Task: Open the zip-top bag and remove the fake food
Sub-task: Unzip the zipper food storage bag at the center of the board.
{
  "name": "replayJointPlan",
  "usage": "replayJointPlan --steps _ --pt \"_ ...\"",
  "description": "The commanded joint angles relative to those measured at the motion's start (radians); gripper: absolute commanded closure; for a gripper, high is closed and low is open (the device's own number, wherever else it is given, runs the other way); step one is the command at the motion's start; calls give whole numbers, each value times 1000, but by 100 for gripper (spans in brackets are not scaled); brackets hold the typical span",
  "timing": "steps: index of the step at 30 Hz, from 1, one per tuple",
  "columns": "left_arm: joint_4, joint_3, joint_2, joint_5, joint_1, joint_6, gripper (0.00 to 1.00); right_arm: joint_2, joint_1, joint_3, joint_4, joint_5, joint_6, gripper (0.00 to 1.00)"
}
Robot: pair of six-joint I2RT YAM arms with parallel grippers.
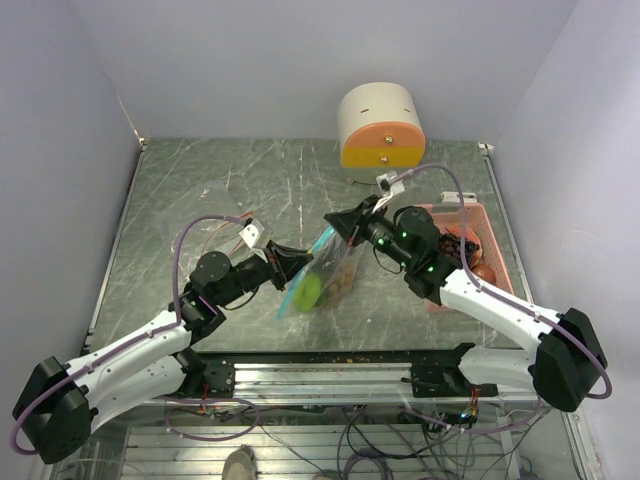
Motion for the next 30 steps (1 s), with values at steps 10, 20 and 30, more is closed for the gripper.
replayJointPlan --steps 10,20,30 --pt "-9 -115 -136 30 2 -62 93 64 -332 108 29 -88 69 100" --pt "-82 -206 -258 -16 2 -79 93 154 -452 131 114 -185 151 100" --pt "-119 -84 -128 -31 2 -22 93 181 -292 213 100 -217 91 100"
